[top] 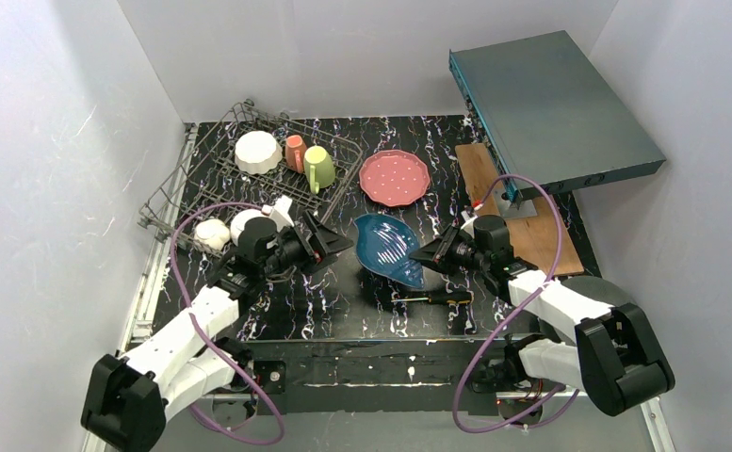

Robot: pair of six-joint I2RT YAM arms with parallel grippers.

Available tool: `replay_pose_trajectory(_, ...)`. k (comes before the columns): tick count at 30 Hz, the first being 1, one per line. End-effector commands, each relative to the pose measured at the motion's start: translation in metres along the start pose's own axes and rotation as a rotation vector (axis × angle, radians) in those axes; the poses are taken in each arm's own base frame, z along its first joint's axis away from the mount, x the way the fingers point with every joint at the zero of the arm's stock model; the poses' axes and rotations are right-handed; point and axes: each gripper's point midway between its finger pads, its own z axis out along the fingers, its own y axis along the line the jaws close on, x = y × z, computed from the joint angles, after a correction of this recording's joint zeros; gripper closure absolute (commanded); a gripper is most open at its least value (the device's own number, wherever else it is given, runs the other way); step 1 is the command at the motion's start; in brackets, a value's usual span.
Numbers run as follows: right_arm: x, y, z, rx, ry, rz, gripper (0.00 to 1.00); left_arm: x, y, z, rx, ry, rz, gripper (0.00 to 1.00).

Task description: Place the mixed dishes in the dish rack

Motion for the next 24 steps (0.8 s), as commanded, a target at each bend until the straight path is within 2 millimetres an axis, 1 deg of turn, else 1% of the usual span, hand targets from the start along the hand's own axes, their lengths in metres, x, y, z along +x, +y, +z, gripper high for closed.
replay_pose_trajectory(1,-0.013,0.074,-0.015,-0.255,-0.035,-0.006,0.99,0.007,-0.03,0.01,0.099,0.051,-0.038,0.16)
replay_pose_trajectory(3,-0.012,0.078,-0.015,-0.266,-0.03,-0.013,0.99,0.013,-0.034,0.016,0.104,0.077,-0.037,0.18)
replay_pose_trajectory(5,-0.009,0.081,-0.015,-0.276,-0.024,-0.015,0.99,0.018,-0.032,0.021,0.086,0.09,-0.035,0.2)
replay_pose_trajectory(6,-0.008,0.081,-0.014,-0.278,-0.021,-0.016,0.99,0.02,-0.031,0.022,0.077,0.091,-0.033,0.23)
replay_pose_trajectory(7,-0.007,0.082,-0.014,-0.28,-0.021,-0.017,0.99,0.02,-0.032,0.023,0.072,0.085,-0.028,0.3)
replay_pose_trajectory(9,-0.005,0.083,-0.014,-0.281,-0.026,-0.024,0.99,0.02,-0.033,0.023,0.055,0.07,-0.017,0.39)
replay_pose_trajectory(11,-0.004,0.085,-0.015,-0.284,-0.035,-0.037,0.99,0.021,-0.029,0.021,0.003,0.058,0.007,0.49)
replay_pose_trajectory(16,-0.001,0.09,-0.015,-0.256,-0.066,-0.088,0.99,0.019,-0.015,0.014,-0.145,0.015,0.053,0.62)
replay_pose_trajectory(18,0.0,0.091,-0.016,-0.241,-0.083,-0.109,0.99,0.017,-0.011,0.012,-0.186,-0.003,0.065,0.65)
replay_pose_trajectory(22,-0.001,0.095,-0.019,-0.231,-0.12,-0.148,0.99,0.018,-0.009,0.01,-0.25,-0.007,0.104,0.66)
replay_pose_trajectory(24,0.0,0.098,-0.02,-0.227,-0.129,-0.166,0.99,0.018,-0.009,0.01,-0.278,-0.007,0.138,0.68)
